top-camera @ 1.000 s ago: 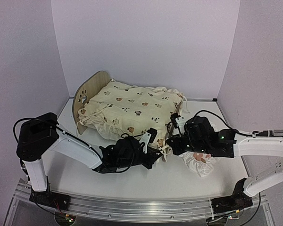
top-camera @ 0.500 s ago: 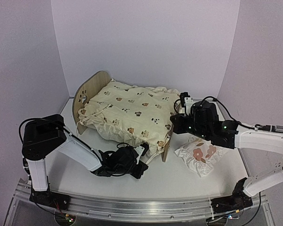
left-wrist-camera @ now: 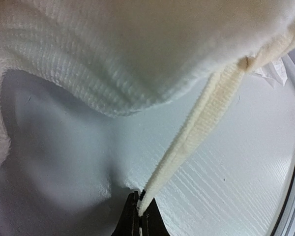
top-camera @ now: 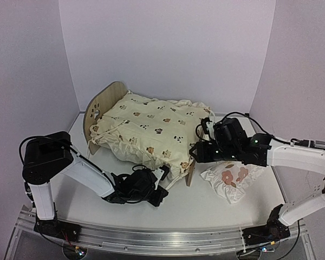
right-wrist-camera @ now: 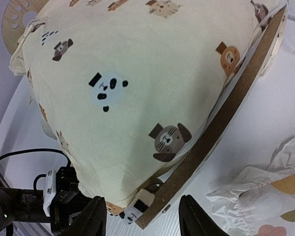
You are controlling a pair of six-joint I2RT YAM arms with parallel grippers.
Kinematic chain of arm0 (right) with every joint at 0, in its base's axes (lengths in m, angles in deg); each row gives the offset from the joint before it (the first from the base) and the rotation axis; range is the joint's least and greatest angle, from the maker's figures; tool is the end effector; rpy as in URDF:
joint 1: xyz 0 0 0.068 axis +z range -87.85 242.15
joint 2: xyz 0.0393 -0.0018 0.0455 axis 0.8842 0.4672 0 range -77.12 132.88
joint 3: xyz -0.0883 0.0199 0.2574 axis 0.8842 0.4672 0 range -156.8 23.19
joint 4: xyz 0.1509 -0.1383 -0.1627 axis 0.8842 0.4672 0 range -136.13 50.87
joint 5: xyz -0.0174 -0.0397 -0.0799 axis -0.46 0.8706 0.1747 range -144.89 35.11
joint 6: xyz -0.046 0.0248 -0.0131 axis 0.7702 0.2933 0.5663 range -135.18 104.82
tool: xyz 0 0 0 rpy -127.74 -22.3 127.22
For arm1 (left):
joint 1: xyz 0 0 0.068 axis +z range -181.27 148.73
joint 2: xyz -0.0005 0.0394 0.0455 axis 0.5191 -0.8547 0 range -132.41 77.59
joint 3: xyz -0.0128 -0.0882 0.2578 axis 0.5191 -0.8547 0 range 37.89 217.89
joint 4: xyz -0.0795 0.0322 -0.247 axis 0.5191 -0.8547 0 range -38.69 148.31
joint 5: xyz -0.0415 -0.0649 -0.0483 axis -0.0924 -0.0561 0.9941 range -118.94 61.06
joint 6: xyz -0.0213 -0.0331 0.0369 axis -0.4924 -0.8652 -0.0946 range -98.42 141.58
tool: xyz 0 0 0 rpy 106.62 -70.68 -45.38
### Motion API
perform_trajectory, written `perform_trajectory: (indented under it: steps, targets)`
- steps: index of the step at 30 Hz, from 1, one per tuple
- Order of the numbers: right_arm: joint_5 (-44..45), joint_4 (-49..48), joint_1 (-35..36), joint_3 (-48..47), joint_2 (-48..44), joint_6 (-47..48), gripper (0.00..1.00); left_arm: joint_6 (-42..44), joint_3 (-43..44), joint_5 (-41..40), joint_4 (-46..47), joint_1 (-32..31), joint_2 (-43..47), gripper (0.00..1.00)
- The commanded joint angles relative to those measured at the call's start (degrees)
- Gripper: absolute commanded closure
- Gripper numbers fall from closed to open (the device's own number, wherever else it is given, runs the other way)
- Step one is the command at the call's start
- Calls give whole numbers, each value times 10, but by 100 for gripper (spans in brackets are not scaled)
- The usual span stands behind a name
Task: Set up the pet bed
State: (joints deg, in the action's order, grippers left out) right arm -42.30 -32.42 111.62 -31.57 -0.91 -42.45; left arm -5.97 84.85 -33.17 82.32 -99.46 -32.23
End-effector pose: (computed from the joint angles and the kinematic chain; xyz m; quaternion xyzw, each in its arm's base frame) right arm 0.1982 0.2199 0.2737 -0.1203 0.8755 0.2078 0.4193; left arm 0.1363 -0.3332 0.1025 0.2981 0.8509 -0.2976 0.3141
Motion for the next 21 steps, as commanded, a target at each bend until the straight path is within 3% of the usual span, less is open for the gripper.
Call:
perform_trajectory:
  steps: [1, 6, 13, 21]
  targets:
    - [-56, 48, 0, -18, 17, -32, 50, 13, -38, -13, 15, -3, 77, 100]
    - [-72, 53, 5, -27, 36, -35, 52, 46, -24, -63, -30, -4, 135, 100]
    - [-70, 53, 11, -39, 47, -26, 58, 56, 18, -50, -44, -3, 91, 100]
    - [-59, 98, 11, -81, 36, -11, 47, 56, 36, -32, -34, -4, 56, 100]
